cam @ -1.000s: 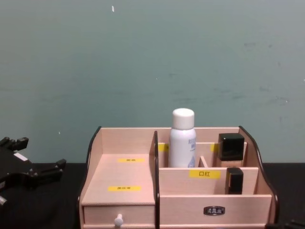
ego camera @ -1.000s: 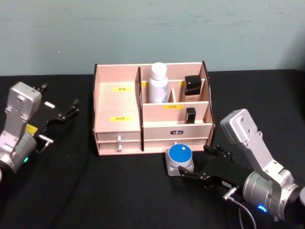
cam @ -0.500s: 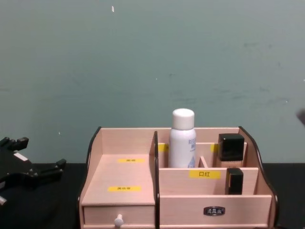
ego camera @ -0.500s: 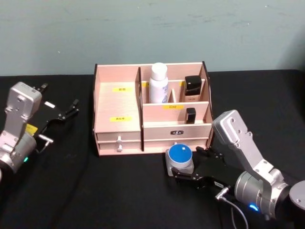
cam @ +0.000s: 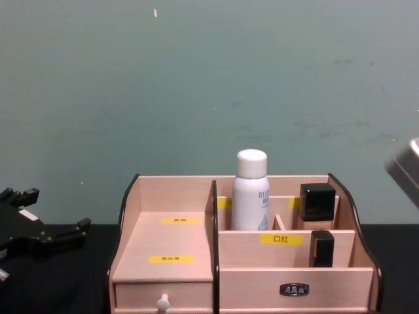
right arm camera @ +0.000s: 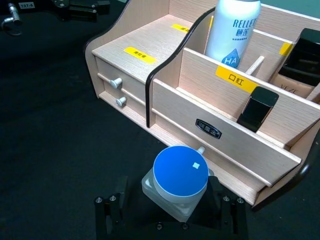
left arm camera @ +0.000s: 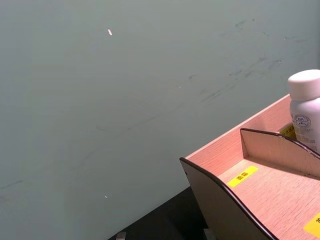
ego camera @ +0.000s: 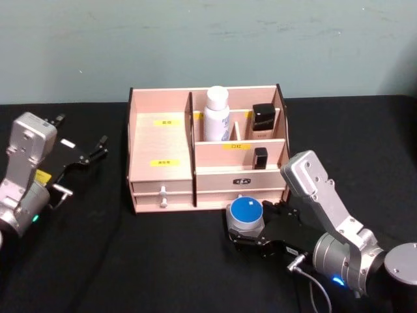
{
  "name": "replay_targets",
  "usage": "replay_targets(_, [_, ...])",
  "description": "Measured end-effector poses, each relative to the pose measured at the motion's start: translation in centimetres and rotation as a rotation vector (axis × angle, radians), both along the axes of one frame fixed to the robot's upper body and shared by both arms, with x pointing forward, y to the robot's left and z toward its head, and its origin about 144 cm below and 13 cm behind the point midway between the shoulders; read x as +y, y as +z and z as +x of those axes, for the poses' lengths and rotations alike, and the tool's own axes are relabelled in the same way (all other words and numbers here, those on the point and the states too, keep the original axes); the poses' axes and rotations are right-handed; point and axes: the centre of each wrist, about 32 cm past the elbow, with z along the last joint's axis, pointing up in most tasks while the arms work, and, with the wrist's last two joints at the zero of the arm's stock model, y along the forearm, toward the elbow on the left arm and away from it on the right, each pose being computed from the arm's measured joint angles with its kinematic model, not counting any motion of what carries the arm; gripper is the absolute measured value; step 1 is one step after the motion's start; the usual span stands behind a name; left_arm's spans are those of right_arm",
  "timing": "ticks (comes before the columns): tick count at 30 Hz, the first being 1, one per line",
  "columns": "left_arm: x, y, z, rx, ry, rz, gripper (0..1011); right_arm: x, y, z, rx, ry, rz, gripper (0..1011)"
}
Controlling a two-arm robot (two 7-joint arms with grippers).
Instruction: Pick up the facial cleanser and watermelon frost from the table and place them into the tiered storage box.
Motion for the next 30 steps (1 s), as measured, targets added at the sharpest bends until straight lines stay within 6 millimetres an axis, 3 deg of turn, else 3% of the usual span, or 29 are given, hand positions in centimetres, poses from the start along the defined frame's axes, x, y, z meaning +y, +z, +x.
replay_targets(30, [0.0,0.0,0.0,0.0,0.0,0.0,1001,0.6,-0.65,0.59,-0.006,-0.019,-0.017,1003])
